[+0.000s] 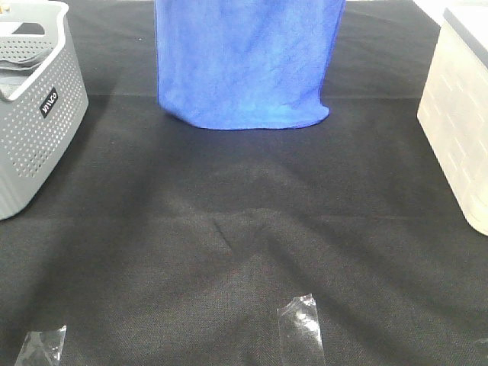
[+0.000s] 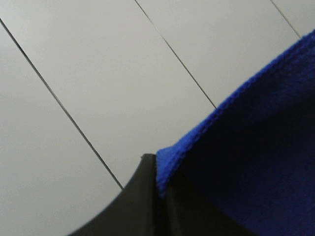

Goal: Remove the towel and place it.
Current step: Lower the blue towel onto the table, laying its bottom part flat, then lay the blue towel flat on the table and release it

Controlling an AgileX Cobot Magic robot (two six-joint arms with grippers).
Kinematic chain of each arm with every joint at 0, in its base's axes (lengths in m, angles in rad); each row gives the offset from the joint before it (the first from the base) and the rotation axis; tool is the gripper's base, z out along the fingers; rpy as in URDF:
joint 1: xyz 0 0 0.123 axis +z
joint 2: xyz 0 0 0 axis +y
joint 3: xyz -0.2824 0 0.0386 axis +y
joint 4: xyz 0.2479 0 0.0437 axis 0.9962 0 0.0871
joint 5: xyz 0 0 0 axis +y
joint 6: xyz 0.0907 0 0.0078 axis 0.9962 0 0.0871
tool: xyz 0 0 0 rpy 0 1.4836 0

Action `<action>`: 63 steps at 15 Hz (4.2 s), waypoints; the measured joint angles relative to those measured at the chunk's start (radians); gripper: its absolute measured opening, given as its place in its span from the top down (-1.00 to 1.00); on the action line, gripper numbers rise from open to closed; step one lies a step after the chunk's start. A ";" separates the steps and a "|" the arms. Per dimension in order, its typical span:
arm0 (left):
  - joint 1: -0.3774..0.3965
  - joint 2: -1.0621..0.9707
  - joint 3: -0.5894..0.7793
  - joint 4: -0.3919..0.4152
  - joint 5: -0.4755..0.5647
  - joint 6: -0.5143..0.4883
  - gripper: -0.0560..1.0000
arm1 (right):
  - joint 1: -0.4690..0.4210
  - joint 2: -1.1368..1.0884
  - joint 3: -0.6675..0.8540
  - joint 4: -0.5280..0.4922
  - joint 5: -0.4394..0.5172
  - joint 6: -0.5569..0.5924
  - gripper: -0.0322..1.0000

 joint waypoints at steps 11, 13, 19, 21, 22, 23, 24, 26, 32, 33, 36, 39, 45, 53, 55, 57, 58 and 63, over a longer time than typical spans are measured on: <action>-0.091 -0.265 0.000 -0.225 1.205 -0.081 0.89 | 0.004 -0.220 -0.001 0.250 0.893 -0.089 0.94; -0.091 -0.279 0.007 -0.234 1.205 -0.121 0.89 | 0.004 -0.235 0.027 0.259 0.901 -0.091 0.94; -0.092 -0.578 0.509 -0.331 1.207 -0.211 0.89 | 0.004 -0.399 0.305 0.304 0.903 -0.093 0.94; -0.095 -0.700 0.699 -0.366 1.204 -0.218 0.89 | 0.006 -0.476 0.392 0.340 0.901 -0.098 0.94; -0.097 -0.763 0.785 -0.391 1.200 -0.218 0.89 | 0.008 -0.521 0.432 0.356 0.901 -0.100 0.94; -0.099 -0.825 0.856 -0.412 1.198 -0.218 0.89 | 0.012 -0.564 0.475 0.366 0.902 -0.099 0.94; -0.101 -0.880 0.922 -0.430 1.193 -0.218 0.89 | 0.014 -0.610 0.523 0.379 0.902 -0.100 0.94; -0.102 -0.993 1.054 -0.468 1.180 -0.224 0.89 | 0.015 -0.704 0.620 0.404 0.902 -0.099 0.94; -0.103 -1.266 1.364 -0.597 1.173 -0.240 0.89 | 0.016 -0.948 0.935 0.516 0.898 -0.096 0.94; -0.103 -1.298 1.412 -0.631 1.172 -0.240 0.89 | 0.016 -0.983 0.981 0.521 0.898 -0.085 0.94; -0.103 -1.408 1.577 -0.741 1.170 -0.241 0.89 | 0.016 -1.086 1.082 0.541 0.899 -0.070 0.94; -0.102 -1.473 1.640 -0.774 1.170 -0.260 0.89 | 0.016 -1.125 1.111 0.576 0.904 -0.059 0.94; -0.100 -1.595 1.841 -0.904 1.171 -0.282 0.89 | 0.016 -1.227 1.267 0.622 0.909 -0.046 0.94; -0.100 -1.392 1.940 -0.930 1.167 -0.254 0.89 | 0.014 -1.131 1.459 0.581 0.903 -0.046 0.94; -0.100 -1.307 1.942 -0.929 1.161 -0.243 0.89 | 0.014 -1.052 1.490 0.572 0.899 -0.053 0.94; -0.100 -1.205 1.943 -0.925 1.135 -0.195 0.89 | 0.013 -0.973 1.508 0.562 0.898 -0.066 0.94; -0.100 -1.167 1.943 -0.928 1.125 -0.173 0.89 | 0.013 -0.946 1.511 0.557 0.897 -0.076 0.94; -0.224 -0.979 1.943 -0.907 1.069 -0.137 0.89 | 0.010 -0.808 1.511 0.514 0.898 -0.093 0.94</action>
